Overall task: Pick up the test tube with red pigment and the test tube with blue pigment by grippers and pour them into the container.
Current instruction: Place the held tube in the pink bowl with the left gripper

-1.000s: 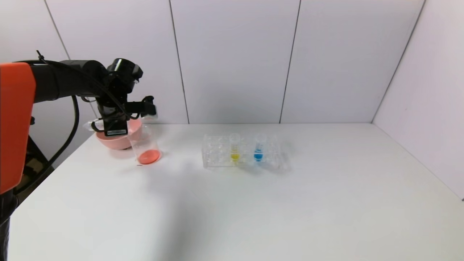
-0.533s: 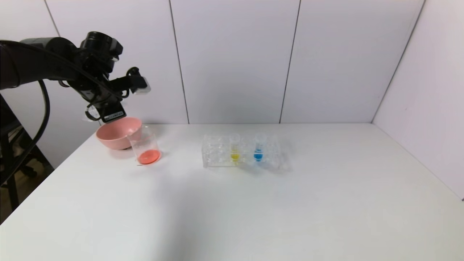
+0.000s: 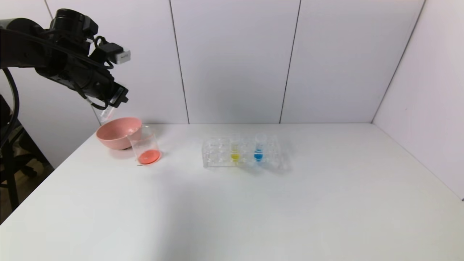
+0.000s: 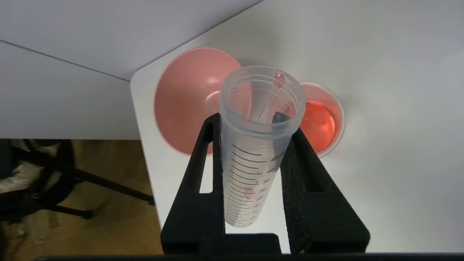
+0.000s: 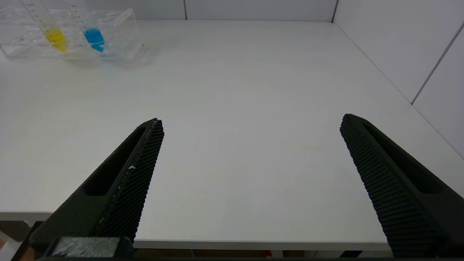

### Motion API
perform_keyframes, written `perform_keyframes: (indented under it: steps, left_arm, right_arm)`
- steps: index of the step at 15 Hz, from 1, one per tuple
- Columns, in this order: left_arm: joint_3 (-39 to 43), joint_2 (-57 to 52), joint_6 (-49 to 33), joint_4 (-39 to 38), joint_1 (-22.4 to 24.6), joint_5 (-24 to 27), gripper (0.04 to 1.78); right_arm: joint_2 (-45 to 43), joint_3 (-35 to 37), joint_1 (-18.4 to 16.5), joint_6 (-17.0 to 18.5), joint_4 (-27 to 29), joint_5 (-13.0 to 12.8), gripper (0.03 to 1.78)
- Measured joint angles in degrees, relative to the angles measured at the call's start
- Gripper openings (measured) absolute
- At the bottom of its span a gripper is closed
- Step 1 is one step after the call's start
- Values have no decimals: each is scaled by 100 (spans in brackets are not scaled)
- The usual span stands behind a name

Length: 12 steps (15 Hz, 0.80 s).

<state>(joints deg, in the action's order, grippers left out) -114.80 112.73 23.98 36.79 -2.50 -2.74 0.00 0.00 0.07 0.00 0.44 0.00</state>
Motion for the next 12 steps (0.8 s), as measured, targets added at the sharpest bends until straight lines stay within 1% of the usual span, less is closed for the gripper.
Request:
perform_keyframes:
  steps: [2,4,5,7,12]
  left_arm:
    - [2,-52,-689,-140,44,495,46]
    - [11,-79,-931,-540,121,908,46]
    - [46,-84,-968,-796,146,996,46]
    - [123,-74,-1070,-1375,165,1042,46]
    - [391,-2,-1648,-1547,318,1034,46]
  right_arm:
    - [0,0,0,0,0,0,177]
    - [0,0,0,0,0,0,177]
    - [0,0,0,0,0,0,177]
    - [0,0,0,0,0,0,177]
    - [0,0,0,0,0,0,177]
